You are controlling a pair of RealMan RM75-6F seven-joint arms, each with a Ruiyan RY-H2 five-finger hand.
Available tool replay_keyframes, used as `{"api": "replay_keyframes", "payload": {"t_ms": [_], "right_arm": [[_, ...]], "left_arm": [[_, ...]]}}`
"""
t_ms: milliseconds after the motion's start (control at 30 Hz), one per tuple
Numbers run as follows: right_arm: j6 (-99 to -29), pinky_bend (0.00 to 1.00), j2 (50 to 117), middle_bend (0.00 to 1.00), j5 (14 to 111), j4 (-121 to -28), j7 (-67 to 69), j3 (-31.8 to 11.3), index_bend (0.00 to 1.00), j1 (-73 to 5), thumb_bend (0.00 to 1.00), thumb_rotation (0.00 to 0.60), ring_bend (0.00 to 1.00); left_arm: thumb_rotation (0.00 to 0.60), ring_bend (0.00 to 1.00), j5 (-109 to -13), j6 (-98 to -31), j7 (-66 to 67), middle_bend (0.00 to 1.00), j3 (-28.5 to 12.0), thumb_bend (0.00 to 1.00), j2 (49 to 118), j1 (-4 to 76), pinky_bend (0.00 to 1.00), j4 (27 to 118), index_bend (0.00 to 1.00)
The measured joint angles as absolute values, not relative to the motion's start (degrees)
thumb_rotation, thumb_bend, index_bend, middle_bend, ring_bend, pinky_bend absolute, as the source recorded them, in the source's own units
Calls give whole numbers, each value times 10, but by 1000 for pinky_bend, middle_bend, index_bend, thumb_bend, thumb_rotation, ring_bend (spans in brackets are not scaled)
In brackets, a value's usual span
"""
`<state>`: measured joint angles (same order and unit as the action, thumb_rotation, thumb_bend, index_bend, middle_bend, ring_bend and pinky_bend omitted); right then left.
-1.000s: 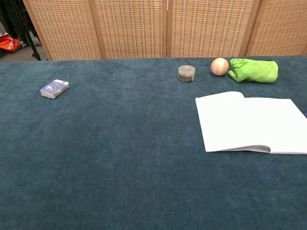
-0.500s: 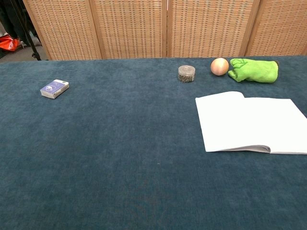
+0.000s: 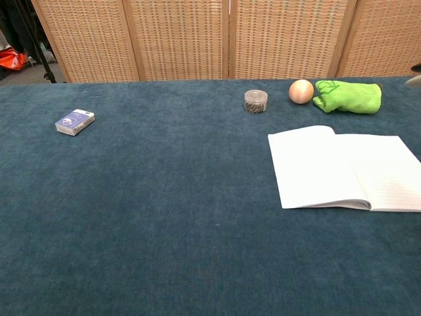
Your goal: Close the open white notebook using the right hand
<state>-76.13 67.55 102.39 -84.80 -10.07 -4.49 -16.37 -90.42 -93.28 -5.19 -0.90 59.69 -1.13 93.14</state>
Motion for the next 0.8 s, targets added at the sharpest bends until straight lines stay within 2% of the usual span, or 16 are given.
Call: {"api": "replay_keyframes", "payload": {"t_ms": [200,433,800], "right_arm": [[-678,0,711,0,1003,-856,-187,-59,0,-208,158,600,0],[-610,0,761,0,916,-877,-307,-76,0,-235,156,600,0],[-573,0,832,0,824,-889,-405,-80,0,-265,159,600,0]], "left_arm": [[600,0,-902,-933,-65,0,-10,0,594,-12,0,928,0],[600,0,-899,-924,-64,0,-10,0,591,-8,0,930,0],[600,0,-894,-917,-59,0,-11,0,592,-6,0,933,0]]}}
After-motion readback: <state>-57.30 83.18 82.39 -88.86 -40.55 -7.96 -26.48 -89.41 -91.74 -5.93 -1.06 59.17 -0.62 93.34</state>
